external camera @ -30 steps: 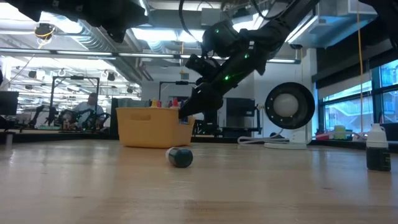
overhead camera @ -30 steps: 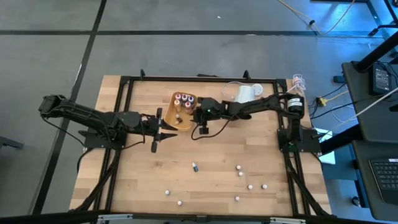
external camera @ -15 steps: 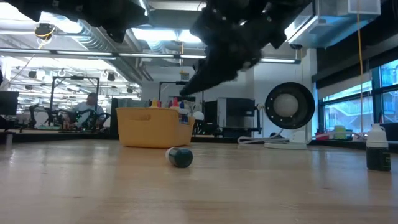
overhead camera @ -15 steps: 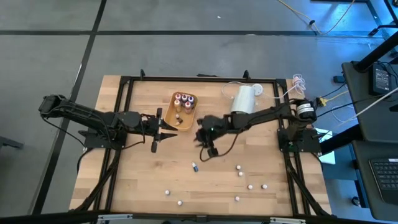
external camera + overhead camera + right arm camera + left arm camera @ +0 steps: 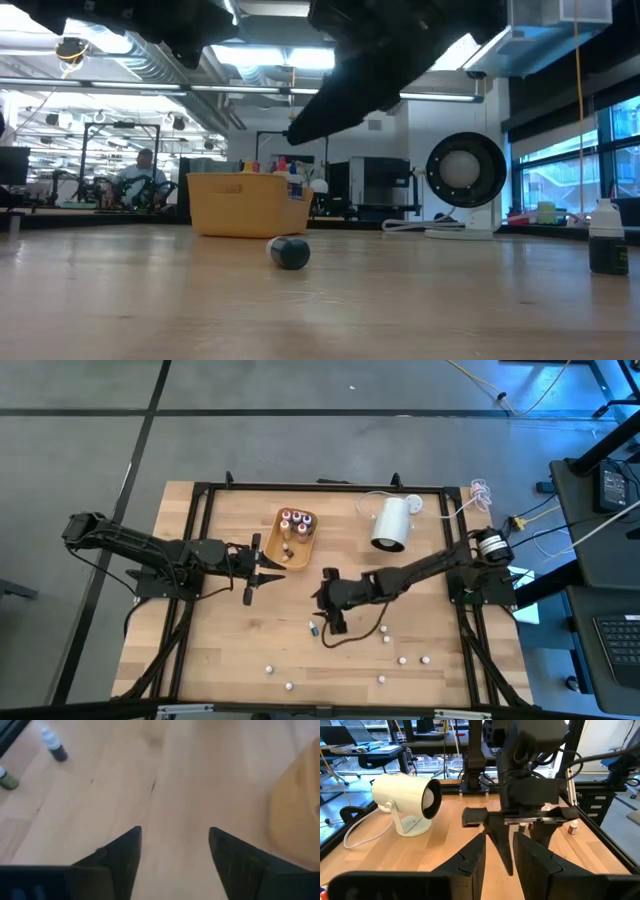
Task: Pick & Place food coloring
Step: Put the small blue food coloring bottle into the yellow bin
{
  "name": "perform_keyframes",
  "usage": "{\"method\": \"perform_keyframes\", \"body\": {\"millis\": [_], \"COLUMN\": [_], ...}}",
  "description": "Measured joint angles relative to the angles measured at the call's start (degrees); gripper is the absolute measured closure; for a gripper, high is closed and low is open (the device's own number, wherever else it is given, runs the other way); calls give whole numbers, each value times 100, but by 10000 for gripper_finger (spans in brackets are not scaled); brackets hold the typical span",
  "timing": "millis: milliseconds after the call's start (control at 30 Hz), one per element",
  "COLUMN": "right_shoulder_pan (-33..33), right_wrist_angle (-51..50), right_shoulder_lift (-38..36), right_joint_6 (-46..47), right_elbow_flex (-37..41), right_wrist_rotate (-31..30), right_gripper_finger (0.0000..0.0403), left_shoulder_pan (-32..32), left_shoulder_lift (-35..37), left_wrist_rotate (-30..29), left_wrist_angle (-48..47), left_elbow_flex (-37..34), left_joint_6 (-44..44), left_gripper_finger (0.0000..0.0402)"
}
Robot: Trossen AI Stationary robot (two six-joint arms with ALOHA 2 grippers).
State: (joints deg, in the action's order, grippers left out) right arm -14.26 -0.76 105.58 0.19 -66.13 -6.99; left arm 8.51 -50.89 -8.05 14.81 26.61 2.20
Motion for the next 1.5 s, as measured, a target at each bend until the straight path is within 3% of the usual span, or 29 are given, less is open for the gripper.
{"method": "perform_keyframes", "body": {"millis": [167, 367, 1233, 1500], "right_shoulder_pan": [-339, -635, -706, -706], "right_wrist_angle": [85, 190, 1093, 1095], "right_shoulder_lift": [120, 370, 1512, 1519], "right_joint_6": [826, 1347, 1671, 1321], "right_elbow_flex": [2, 10, 2, -2], "right_wrist_rotate": [-73, -1101, -729, -669], "right_gripper_finger": [150, 156, 168, 239], "left_shoulder_pan": [0, 0, 1, 1], "left_shoulder_lift": [0, 2, 0, 0], "left_wrist_rotate": [0, 0, 0, 0], "left_wrist_angle": [0, -2, -48, -50], "left_elbow_flex": [0, 2, 0, 0], "left_joint_6": [2, 184, 302, 302], "left_gripper_finger": [304, 307, 308, 310]}}
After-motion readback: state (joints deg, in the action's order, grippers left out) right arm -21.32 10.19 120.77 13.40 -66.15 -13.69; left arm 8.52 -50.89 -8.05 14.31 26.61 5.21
